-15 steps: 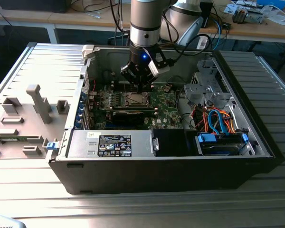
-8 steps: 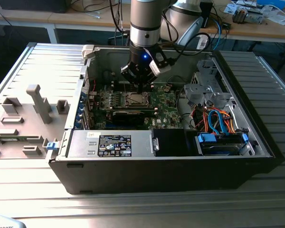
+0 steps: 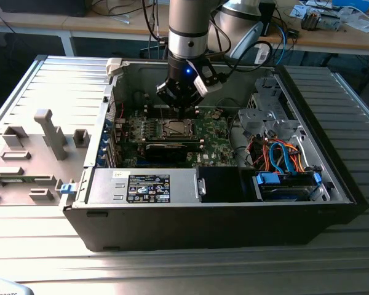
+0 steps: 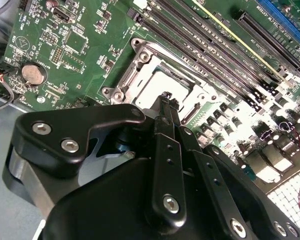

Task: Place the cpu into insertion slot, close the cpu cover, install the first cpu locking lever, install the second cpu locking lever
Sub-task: 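Install the first cpu locking lever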

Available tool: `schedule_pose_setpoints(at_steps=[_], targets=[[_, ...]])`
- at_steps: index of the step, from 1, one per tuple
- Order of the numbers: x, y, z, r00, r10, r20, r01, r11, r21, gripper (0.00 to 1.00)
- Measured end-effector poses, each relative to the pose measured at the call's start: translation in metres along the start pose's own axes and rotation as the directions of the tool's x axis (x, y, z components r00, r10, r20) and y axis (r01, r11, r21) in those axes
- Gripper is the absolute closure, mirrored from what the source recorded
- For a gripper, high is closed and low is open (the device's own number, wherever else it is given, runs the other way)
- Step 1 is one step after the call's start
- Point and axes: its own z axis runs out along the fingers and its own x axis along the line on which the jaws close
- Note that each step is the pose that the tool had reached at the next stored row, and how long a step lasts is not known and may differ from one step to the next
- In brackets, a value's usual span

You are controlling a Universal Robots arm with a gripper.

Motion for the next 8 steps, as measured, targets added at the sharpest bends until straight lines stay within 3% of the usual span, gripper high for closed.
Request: schedule_pose_setpoints(at_steps=[8], targets=[[0.0009, 0.0001, 0.0000, 1.0000, 0.000, 0.0000, 0.000, 1.0000, 0.0000, 0.89]])
